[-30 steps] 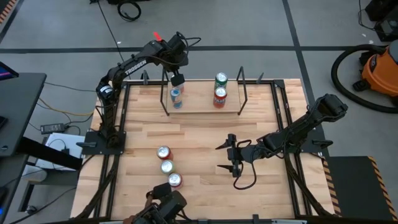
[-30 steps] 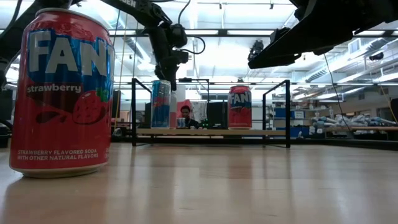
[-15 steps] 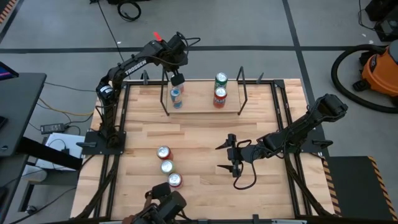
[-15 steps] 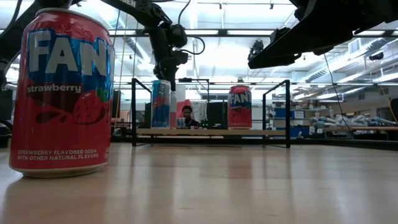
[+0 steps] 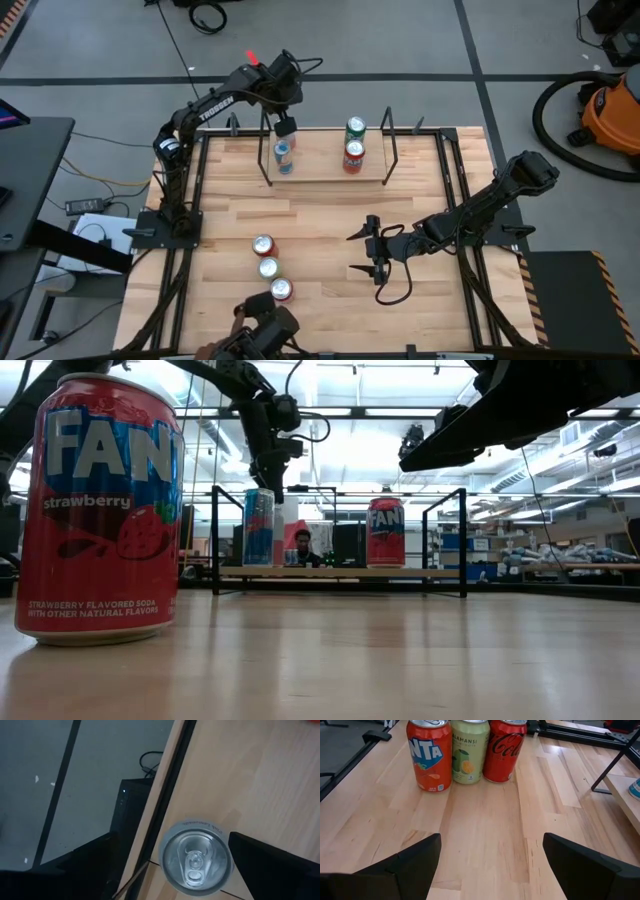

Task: Place canned beverage on shelf
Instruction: Put the white-orange soda can on the shelf

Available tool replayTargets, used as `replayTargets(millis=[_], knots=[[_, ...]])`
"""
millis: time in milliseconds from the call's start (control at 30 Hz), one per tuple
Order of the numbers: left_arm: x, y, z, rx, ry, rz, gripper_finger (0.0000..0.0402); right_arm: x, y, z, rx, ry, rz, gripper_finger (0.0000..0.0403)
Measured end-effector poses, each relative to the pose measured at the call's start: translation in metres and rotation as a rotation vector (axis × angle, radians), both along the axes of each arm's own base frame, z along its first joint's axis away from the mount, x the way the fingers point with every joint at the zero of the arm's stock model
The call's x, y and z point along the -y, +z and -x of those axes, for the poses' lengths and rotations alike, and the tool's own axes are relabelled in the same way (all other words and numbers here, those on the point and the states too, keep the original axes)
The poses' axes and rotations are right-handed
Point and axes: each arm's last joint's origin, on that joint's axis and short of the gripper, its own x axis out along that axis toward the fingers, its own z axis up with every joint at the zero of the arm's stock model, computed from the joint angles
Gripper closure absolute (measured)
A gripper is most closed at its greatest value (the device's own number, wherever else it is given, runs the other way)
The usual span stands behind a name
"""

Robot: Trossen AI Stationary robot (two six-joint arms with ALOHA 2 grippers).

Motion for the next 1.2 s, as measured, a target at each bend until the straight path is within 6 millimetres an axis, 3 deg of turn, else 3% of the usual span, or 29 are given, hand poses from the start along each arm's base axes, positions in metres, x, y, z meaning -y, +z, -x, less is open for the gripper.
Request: replayTargets(millis=[567,933,1200], knots=[[-0.007,-0.002,0.005,0.030,0.115,0.031,0.0012,0.000,0.000,0.000,-0.001,0.000,0.000,0.0041],[-0.016,-0.001,0.013,0.147,0.415,0.104,0.0012,0.000,0.000,0.000,0.005,0.000,-0.003,0.0041],[-0.015,-0.002,0.013,0.078,0.433,0.023,0.0012,0.000,0.001,0.000,0.005,-0.002,-0.007,0.0041]])
